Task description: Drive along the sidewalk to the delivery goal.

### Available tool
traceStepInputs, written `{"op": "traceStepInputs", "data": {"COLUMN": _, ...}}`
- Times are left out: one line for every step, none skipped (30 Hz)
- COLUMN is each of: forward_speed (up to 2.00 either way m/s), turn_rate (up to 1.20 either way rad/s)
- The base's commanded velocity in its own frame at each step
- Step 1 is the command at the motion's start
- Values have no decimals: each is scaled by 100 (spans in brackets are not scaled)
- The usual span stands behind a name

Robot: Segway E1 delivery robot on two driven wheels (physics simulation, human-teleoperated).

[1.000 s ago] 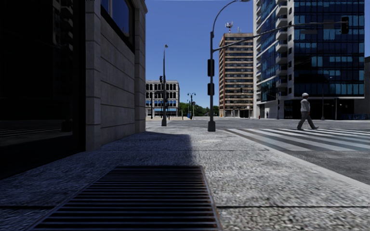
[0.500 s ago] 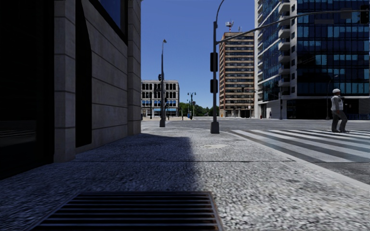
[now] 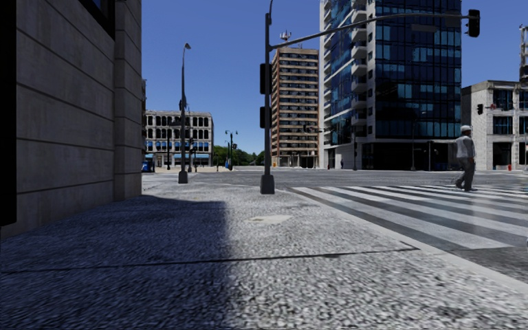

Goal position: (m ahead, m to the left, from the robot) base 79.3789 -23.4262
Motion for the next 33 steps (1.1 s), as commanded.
{"op": "traceStepInputs", "data": {"forward_speed": 200, "turn_rate": -48}}
{"op": "traceStepInputs", "data": {"forward_speed": 200, "turn_rate": -48}}
{"op": "traceStepInputs", "data": {"forward_speed": 200, "turn_rate": -48}}
{"op": "traceStepInputs", "data": {"forward_speed": 200, "turn_rate": -48}}
{"op": "traceStepInputs", "data": {"forward_speed": 200, "turn_rate": -48}}
{"op": "traceStepInputs", "data": {"forward_speed": 200, "turn_rate": -48}}
{"op": "traceStepInputs", "data": {"forward_speed": 200, "turn_rate": -48}}
{"op": "traceStepInputs", "data": {"forward_speed": 200, "turn_rate": -48}}
{"op": "traceStepInputs", "data": {"forward_speed": 200, "turn_rate": -48}}
{"op": "traceStepInputs", "data": {"forward_speed": 200, "turn_rate": -48}}
{"op": "traceStepInputs", "data": {"forward_speed": 200, "turn_rate": -48}}
{"op": "traceStepInputs", "data": {"forward_speed": 200, "turn_rate": -49}}
{"op": "traceStepInputs", "data": {"forward_speed": 200, "turn_rate": -49}}
{"op": "traceStepInputs", "data": {"forward_speed": 200, "turn_rate": -49}}
{"op": "traceStepInputs", "data": {"forward_speed": 200, "turn_rate": -49}}
{"op": "traceStepInputs", "data": {"forward_speed": 200, "turn_rate": -49}}
{"op": "traceStepInputs", "data": {"forward_speed": 200, "turn_rate": -49}}
{"op": "traceStepInputs", "data": {"forward_speed": 200, "turn_rate": -49}}
{"op": "traceStepInputs", "data": {"forward_speed": 200, "turn_rate": -49}}
{"op": "traceStepInputs", "data": {"forward_speed": 200, "turn_rate": -49}}
{"op": "traceStepInputs", "data": {"forward_speed": 200, "turn_rate": -49}}
{"op": "traceStepInputs", "data": {"forward_speed": 200, "turn_rate": -49}}
{"op": "traceStepInputs", "data": {"forward_speed": 200, "turn_rate": -49}}
{"op": "traceStepInputs", "data": {"forward_speed": 200, "turn_rate": -49}}
{"op": "traceStepInputs", "data": {"forward_speed": 200, "turn_rate": -50}}
{"op": "traceStepInputs", "data": {"forward_speed": 200, "turn_rate": -51}}
{"op": "traceStepInputs", "data": {"forward_speed": 200, "turn_rate": -51}}
{"op": "traceStepInputs", "data": {"forward_speed": 200, "turn_rate": -52}}
{"op": "traceStepInputs", "data": {"forward_speed": 200, "turn_rate": -52}}
{"op": "traceStepInputs", "data": {"forward_speed": 200, "turn_rate": -52}}
{"op": "traceStepInputs", "data": {"forward_speed": 200, "turn_rate": -52}}
{"op": "traceStepInputs", "data": {"forward_speed": 200, "turn_rate": -52}}
{"op": "traceStepInputs", "data": {"forward_speed": 200, "turn_rate": -52}}
